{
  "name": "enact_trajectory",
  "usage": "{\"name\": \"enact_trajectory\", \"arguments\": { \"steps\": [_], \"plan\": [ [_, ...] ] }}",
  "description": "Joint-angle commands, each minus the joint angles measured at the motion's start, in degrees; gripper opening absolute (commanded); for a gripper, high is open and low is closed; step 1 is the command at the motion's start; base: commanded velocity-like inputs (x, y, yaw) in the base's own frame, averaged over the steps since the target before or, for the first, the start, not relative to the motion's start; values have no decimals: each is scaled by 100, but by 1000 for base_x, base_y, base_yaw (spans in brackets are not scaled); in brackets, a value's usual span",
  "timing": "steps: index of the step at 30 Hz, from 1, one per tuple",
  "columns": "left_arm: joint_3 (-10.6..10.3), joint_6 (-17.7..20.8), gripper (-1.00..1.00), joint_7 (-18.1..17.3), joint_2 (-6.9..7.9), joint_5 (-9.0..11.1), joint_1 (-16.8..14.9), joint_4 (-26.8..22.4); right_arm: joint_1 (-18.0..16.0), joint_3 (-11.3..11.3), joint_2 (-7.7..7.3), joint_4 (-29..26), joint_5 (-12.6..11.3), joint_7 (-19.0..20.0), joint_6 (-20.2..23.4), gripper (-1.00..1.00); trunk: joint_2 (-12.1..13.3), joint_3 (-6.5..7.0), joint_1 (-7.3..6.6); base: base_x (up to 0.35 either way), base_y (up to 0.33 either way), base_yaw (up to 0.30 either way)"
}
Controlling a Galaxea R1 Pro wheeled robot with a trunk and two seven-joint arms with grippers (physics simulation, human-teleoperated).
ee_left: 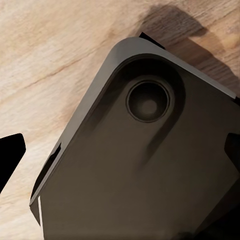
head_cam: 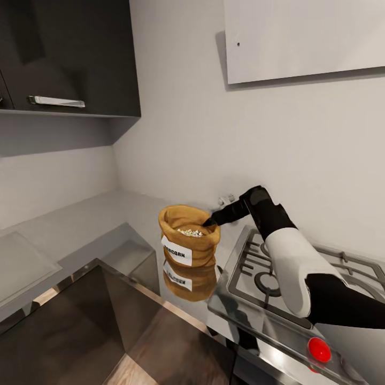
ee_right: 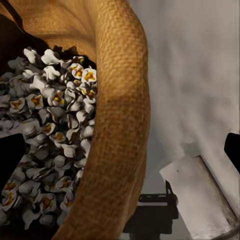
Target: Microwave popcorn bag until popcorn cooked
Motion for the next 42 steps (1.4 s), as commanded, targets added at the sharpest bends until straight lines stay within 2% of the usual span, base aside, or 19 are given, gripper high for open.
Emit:
{"name": "enact_trajectory", "arguments": {
  "steps": [1,15,22,30,33,34,42],
  "plan": [
    [25,-9,100,4,-1,-14,-1,-4,-4,-36,8,24,63,53,22,100,-3,-6,0,0,0,0],
    [25,-9,100,4,-1,-14,-1,-4,-4,-33,16,196,48,60,-9,100,-3,-6,0,-14,0,0],
    [25,-9,100,4,-1,-14,-1,-3,164,-45,18,231,-8,-57,-514,100,-3,-6,0,0,0,0],
    [25,-9,100,4,-1,-14,-2,-3,189,-58,-11,231,-34,-83,-591,100,-3,-6,0,0,0,0],
    [25,-9,100,4,-1,-14,-3,-4,189,-59,-23,225,-177,-83,-590,100,-3,-6,0,0,0,0],
    [25,-9,100,4,-1,-14,-2,-4,189,-59,-25,217,-218,-83,-591,-100,-3,-6,0,0,0,0],
    [25,-9,100,4,-1,-14,-3,-3,189,-57,-27,156,-270,-66,-587,-100,-3,-6,0,0,0,0]
  ]
}}
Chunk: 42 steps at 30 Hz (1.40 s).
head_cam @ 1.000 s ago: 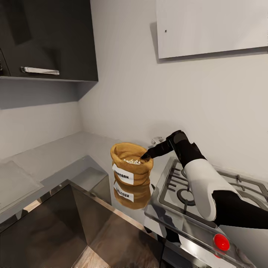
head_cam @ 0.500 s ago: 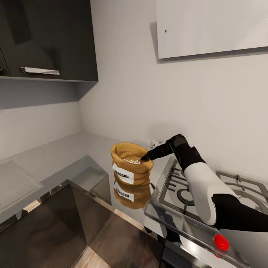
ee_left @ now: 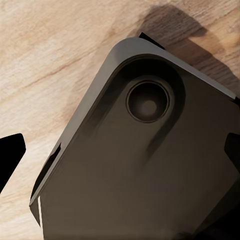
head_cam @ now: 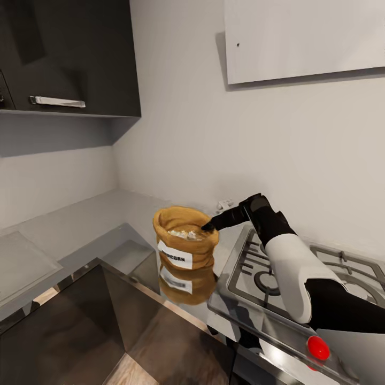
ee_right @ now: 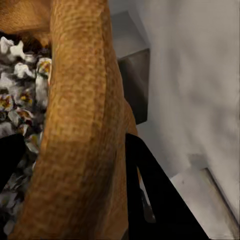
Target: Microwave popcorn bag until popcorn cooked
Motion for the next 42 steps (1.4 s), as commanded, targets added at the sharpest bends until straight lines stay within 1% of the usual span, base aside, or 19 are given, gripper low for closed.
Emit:
{"name": "enact_trajectory", "arguments": {
  "steps": [1,4,7,9,11,13,18,21,25,28,30,32,33,34,35,37,38,40,42],
  "plan": [
    [25,-10,100,4,0,-14,-1,-2,-2,-36,9,-7,57,49,36,-100,-3,-7,0,0,0,0],
    [25,-10,100,4,0,-14,-1,-4,-2,-37,9,-43,51,72,37,-100,-3,-7,0,0,0,0],
    [25,-10,100,4,0,-14,-1,-4,-2,-37,18,-397,27,86,108,-100,-3,-7,0,0,0,0],
    [25,-10,100,4,0,-14,-1,-5,-2,-37,17,-622,-216,83,197,-100,-3,-7,0,0,0,0],
    [25,-10,100,4,0,-14,-1,-4,-2,-26,11,-734,-499,81,525,-100,-3,-7,0,0,0,0],
    [25,-10,100,4,0,-14,-1,-4,-2,-3,9,-820,-586,78,772,-100,-3,-7,0,0,0,0],
    [25,-10,100,4,0,-14,0,-5,-2,26,2,-1124,-539,51,912,-100,-3,-7,0,0,0,0],
    [25,-10,100,4,0,-14,0,-5,-2,37,0,-1159,-429,28,1240,-100,-3,-7,0,0,0,0],
    [25,-10,100,4,0,-14,1,-3,-2,42,-8,-1286,-361,-26,1366,-100,-3,-7,0,0,0,0],
    [38,-13,100,11,2,1,1,3,-2,34,-9,-1302,-362,-409,1378,-100,-3,-7,0,-186,0,0],
    [42,-17,100,20,4,3,-1,-2,-2,-17,-9,-1328,-391,-863,1555,-100,-3,-7,0,-304,-67,0],
    [44,-11,100,23,29,11,-1,13,-2,-46,2,-1512,-407,-1143,1555,-100,-3,-7,0,-313,-83,0],
    [47,-10,100,27,30,12,-1,17,-2,-189,11,-1635,-412,-1237,1555,-100,-3,-7,0,-324,-30,0],
    [50,-10,100,31,29,12,-1,20,-2,-441,24,-1767,-411,-1330,1555,-100,-3,-7,0,-335,-12,0],
    [50,-10,100,36,27,13,-1,21,-2,-612,26,-1883,-404,-1459,1555,-100,-3,-7,0,-340,-5,0],
    [51,-13,100,51,26,15,0,18,-2,-694,19,-1947,-401,-1643,1555,-100,-3,-7,0,-342,-2,0],
    [55,-15,100,124,24,14,-1,16,-2,-716,14,-1962,-401,-1734,1555,-100,-3,-7,0,-344,-1,0],
    [59,-18,100,505,12,13,-1,3,-2,-739,2,-1975,-400,-1859,1555,-100,-3,-7,0,-344,0,0],
    [60,-39,100,746,6,7,-1,-3,-2,-741,-7,-1978,-400,-1922,1555,-100,-3,-7,0,-344,0,0]
  ]
}}
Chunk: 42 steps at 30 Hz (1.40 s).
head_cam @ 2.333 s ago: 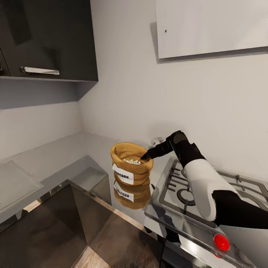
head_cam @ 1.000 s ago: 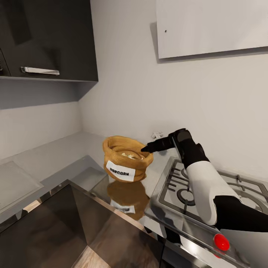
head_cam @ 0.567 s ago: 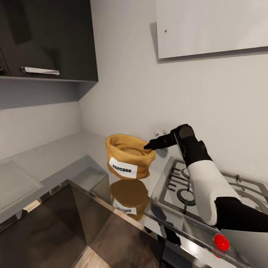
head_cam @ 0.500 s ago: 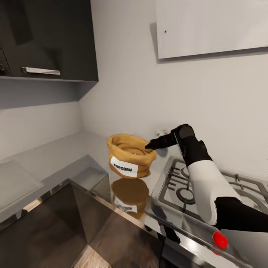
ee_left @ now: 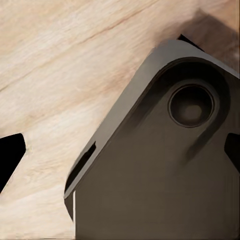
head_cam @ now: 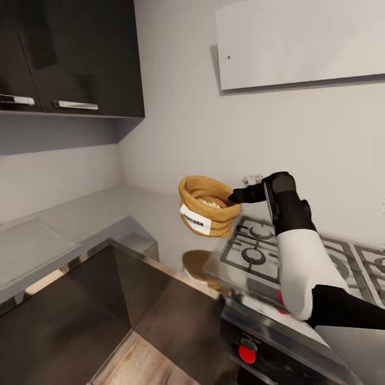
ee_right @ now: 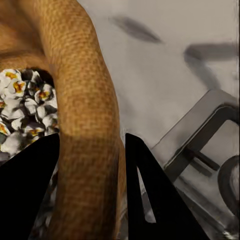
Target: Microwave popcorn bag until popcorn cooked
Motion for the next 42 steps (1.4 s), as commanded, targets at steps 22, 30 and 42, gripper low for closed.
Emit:
{"name": "enact_trajectory", "arguments": {
  "steps": [22,30,42],
  "plan": [
    [28,-322,100,83,1,-10,1,12,-6,-21,-38,15,20,-1010,15,-100,-4,-6,-4,-344,0,0],
    [28,-322,100,83,1,-10,1,12,-6,-28,-29,8,5,-985,15,-100,-4,-6,-4,-344,0,0],
    [25,-322,100,84,-8,-18,0,7,-6,-54,4,-5,44,-1028,15,-100,-4,-6,-4,-344,0,-21]
  ]
}}
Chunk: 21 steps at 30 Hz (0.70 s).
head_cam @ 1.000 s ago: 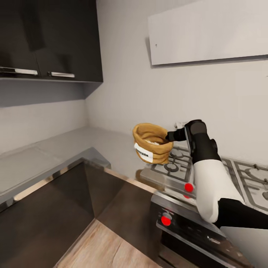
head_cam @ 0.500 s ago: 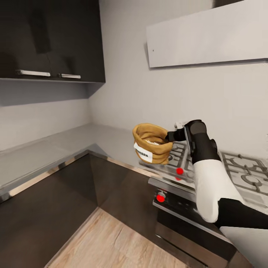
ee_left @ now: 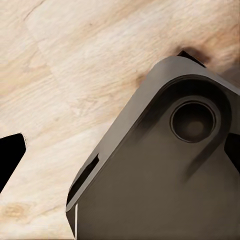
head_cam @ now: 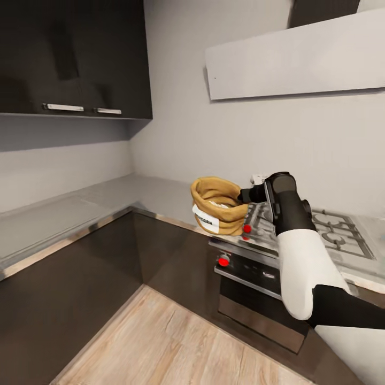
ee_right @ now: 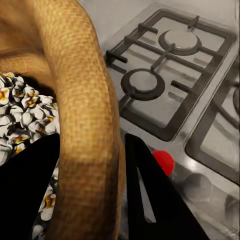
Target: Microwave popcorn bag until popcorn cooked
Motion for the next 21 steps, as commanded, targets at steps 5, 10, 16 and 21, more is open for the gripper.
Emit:
{"name": "enact_trajectory", "arguments": {
  "steps": [5,10,16,21],
  "plan": [
    [30,-9,100,9,8,-19,-1,-8,-5,-27,-11,5,53,44,11,-100,-4,-6,-4,-344,0,-263],
    [31,-9,100,13,8,-18,1,-8,-6,-32,-24,10,53,38,11,-100,-4,-6,-4,-344,0,-295],
    [31,-9,100,9,8,-10,-1,0,-6,-31,-13,-1,27,79,11,-100,-4,-6,-4,-344,0,-297],
    [23,-9,100,12,8,-6,-2,0,64,-221,-5,36,-19,108,11,-100,-4,-6,-4,-343,0,-298]
  ]
}}
